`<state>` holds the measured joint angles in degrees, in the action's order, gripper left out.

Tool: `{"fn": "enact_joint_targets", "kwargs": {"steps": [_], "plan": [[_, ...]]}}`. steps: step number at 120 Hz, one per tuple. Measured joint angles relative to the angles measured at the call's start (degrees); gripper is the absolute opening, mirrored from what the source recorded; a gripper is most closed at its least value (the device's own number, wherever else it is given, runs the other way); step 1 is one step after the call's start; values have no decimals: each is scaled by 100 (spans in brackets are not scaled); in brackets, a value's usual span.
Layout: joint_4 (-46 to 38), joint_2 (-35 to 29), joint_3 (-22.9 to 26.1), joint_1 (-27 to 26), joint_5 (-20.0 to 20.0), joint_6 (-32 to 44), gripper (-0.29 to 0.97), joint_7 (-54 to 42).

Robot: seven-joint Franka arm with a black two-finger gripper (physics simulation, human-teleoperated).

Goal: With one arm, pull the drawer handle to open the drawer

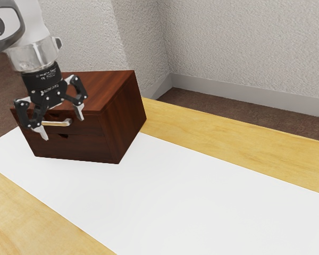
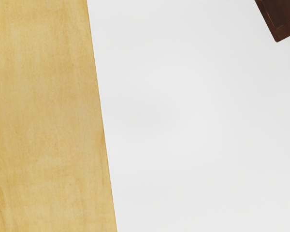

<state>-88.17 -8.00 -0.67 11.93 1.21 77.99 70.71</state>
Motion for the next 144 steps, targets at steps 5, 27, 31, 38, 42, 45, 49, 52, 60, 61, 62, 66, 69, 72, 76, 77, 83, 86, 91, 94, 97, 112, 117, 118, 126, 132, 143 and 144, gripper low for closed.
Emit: {"fn": "enact_joint_targets", "kwargs": {"steps": [5,27,31,38,42,45,49,52,60,61,62,66,69,72,76,77,83,86,91,94,97,112,117,118,126,132,143,144], "plan": [[-70,6,-1,22,-7,133,68,83],[-152,56,-164,13,-101,494,68,391],[-137,43,-206,96,-151,530,68,441],[-154,18,-238,225,-193,546,68,527],[-173,5,-125,457,-188,547,68,572],[-179,41,124,838,-157,547,68,604],[-169,117,462,1333,-119,554,68,648],[-158,209,615,1554,-106,592,68,689],[-146,488,724,1741,-79,815,68,806],[-143,520,702,1731,-75,845,68,820],[-145,544,670,1713,-71,876,68,833],[-185,586,518,1628,-60,997,68,891],[-251,575,374,1537,-55,1084,68,949],[-434,482,269,1486,-54,1204,68,1014],[-756,288,145,1428,-54,1407,68,1095],[-813,255,120,1418,-54,1456,68,1114],[-1023,135,26,1401,-53,1713,68,1218],[-1073,111,4,1409,-53,1820,68,1263],[-1107,125,-15,1485,-48,1975,68,1320],[-1100,163,-21,1585,-45,2054,68,1350],[-1064,227,-24,1685,-44,2128,68,1378],[-956,447,-29,1933,-39,2503,68,1503],[-944,515,-29,1952,-37,2602,68,1539],[-941,528,-30,1957,-35,2620,68,1545],[-924,617,-25,2005,-27,2754,68,1587],[-924,650,-23,2043,-23,2845,68,1612],[-944,708,-21,2102,-23,3025,68,1652],[-945,713,-21,2107,-23,3041,68,1656]]}}
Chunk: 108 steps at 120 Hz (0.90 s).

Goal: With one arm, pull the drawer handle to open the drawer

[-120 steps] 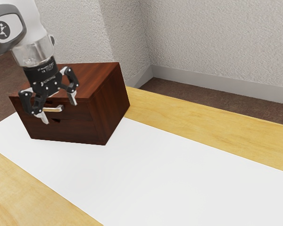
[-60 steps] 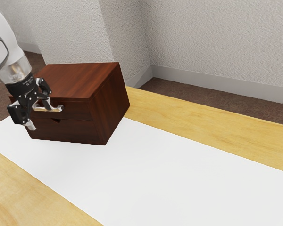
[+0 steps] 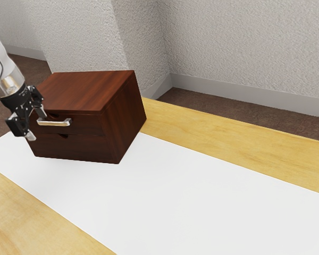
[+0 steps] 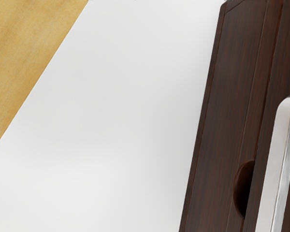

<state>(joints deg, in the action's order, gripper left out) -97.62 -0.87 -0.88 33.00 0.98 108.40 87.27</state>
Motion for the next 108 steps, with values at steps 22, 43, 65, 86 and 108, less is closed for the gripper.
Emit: {"fn": "enact_joint_targets", "kwargs": {"steps": [22,43,65,86,108], "plan": [[-5,112,0,94,-16,269,68,64],[-13,162,0,170,-16,420,68,109],[-15,229,29,207,-19,551,68,144],[-204,119,60,81,-39,717,68,178],[-360,65,62,-121,-45,889,68,198]]}}
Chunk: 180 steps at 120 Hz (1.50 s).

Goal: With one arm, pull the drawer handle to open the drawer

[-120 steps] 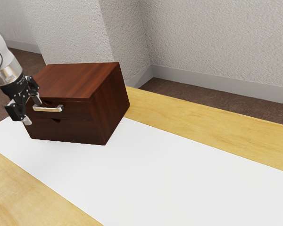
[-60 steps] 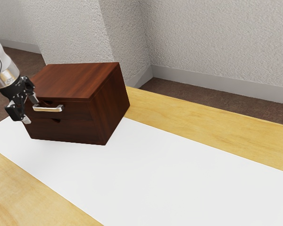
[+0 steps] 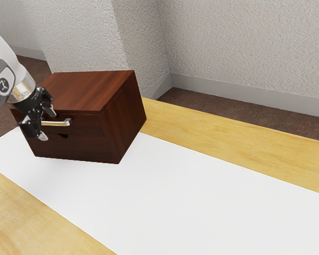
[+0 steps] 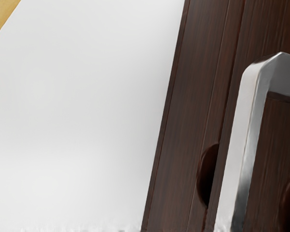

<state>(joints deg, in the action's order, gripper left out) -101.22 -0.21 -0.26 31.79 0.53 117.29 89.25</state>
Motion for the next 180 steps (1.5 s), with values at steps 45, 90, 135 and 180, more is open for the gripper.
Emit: {"fn": "enact_joint_targets", "kwargs": {"steps": [45,90,135,180], "plan": [[-180,-68,0,-381,1,294,58,22],[-399,-219,0,-102,-44,470,47,40],[-350,21,76,212,-185,806,45,63],[-350,72,56,148,-211,964,28,69]]}}
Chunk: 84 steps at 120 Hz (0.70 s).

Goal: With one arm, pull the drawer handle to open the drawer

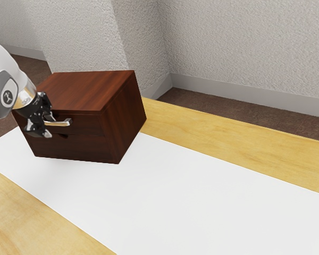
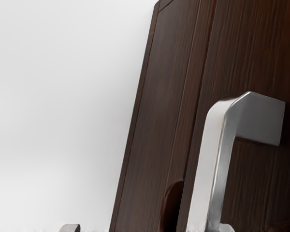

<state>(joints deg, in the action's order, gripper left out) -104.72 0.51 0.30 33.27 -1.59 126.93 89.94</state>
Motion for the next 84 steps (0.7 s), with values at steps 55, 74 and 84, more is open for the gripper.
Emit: {"fn": "enact_joint_targets", "kwargs": {"steps": [55,74,84], "plan": [[-76,-65,25,22,-31,65,10,-7],[-148,-87,60,64,-38,74,6,-11],[-192,-130,35,45,-40,77,5,-14]]}}
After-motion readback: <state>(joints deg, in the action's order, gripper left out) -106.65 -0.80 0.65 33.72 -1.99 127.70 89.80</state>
